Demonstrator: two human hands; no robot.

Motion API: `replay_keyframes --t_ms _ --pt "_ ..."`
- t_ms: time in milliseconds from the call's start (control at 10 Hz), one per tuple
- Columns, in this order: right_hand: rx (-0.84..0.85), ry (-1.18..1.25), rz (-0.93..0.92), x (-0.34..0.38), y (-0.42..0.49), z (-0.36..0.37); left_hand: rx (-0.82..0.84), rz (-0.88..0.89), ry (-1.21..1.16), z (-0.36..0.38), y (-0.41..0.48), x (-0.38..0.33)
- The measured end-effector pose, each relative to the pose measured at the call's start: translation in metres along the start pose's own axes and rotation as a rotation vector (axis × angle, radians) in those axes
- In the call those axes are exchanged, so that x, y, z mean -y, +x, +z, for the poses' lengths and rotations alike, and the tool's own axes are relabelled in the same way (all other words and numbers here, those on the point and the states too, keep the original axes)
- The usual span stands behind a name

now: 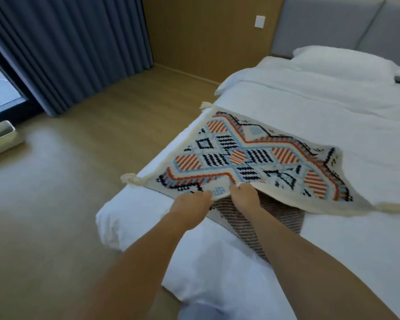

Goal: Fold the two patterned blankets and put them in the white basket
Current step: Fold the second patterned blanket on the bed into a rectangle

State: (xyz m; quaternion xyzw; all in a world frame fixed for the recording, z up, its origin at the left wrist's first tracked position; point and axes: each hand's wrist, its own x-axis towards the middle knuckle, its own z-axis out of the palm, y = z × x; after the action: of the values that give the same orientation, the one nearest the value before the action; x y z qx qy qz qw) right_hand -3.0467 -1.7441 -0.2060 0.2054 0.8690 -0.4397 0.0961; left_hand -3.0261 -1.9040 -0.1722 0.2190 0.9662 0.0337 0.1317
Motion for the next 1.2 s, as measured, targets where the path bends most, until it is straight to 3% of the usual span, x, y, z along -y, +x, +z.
replay_keyframes --t_ms 200,400,500,800,1000,1100,1200 --pt "0.110 -0.005 0.054 0.053 0.059 0.089 0.194 -0.004 0.042 -0.010 0.038 0.109" --pt "0.151 -0.101 0.092 0.107 0.100 0.157 0.239 -0.026 0.148 -0.012 0.071 0.209" --pt "0.155 -0.124 0.125 0.124 0.118 0.183 0.267 -0.033 0.072 -0.001 0.091 0.250" --pt "0.061 -0.114 0.491 0.132 0.171 0.297 0.461 0.198 -0.005 0.079 0.152 0.382" --pt "0.022 -0.114 0.622 0.157 0.203 0.376 0.558 0.320 0.006 0.123 0.175 0.446" --pt "-0.027 -0.151 0.678 0.155 0.215 0.404 0.530 0.369 0.010 0.133 0.183 0.458" --pt "-0.064 -0.212 0.720 0.147 0.219 0.420 0.395 0.424 -0.031 0.145 0.187 0.459"
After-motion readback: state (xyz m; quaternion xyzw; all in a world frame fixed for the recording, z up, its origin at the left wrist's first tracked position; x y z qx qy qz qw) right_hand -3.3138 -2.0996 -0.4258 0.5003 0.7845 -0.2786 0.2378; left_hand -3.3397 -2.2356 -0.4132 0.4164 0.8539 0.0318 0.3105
